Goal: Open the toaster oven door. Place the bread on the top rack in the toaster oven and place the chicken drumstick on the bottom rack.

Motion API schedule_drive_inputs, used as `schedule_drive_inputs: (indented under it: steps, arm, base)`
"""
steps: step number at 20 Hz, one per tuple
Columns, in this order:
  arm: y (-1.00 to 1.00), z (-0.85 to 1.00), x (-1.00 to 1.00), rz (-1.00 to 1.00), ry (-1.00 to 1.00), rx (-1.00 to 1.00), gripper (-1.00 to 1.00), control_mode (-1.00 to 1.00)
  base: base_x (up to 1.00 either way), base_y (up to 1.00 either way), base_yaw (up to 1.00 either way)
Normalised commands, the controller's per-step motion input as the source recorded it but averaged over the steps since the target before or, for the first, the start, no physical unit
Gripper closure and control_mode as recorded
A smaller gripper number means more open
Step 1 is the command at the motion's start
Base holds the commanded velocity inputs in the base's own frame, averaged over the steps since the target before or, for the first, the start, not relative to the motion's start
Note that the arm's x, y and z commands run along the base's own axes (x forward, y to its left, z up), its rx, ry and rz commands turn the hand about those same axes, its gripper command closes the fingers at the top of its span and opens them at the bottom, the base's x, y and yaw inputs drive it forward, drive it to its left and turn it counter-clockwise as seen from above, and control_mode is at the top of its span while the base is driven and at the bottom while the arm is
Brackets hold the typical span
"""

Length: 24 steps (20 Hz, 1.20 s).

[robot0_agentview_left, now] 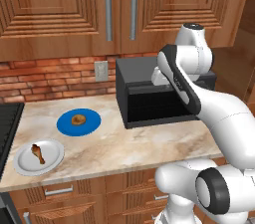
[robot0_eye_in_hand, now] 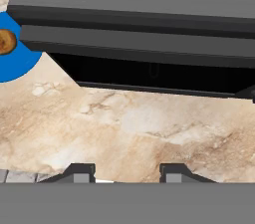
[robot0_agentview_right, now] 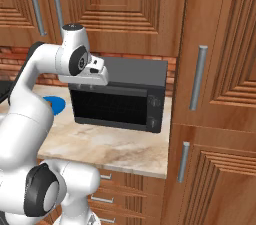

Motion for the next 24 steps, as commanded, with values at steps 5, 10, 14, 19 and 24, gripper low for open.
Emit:
schedule_drive_inputs:
  steps: [5, 10, 14, 19, 24]
  arm:
    - [0.00, 0.00, 0.00, 0.00, 0.00, 0.00, -1.00, 1.00]
    - [0.00, 0.00, 0.00, 0.00, 0.00, 0.00, -1.00, 1.00]
    - [0.00, 0.00, 0.00, 0.00, 0.00, 0.00, -1.00, 1.00]
    - [0.00, 0.00, 0.00, 0.00, 0.00, 0.00, -1.00, 1.00]
    - [0.00, 0.00, 0.00, 0.00, 0.00, 0.00, -1.00, 1.00]
  base:
    - [0.00, 0.00, 0.00]
    - [0.00, 0.00, 0.00]
    - [0.00, 0.00, 0.00]
    - [-0.06, 0.04, 0.00]
    - [-0.20, 0.56, 0.00]
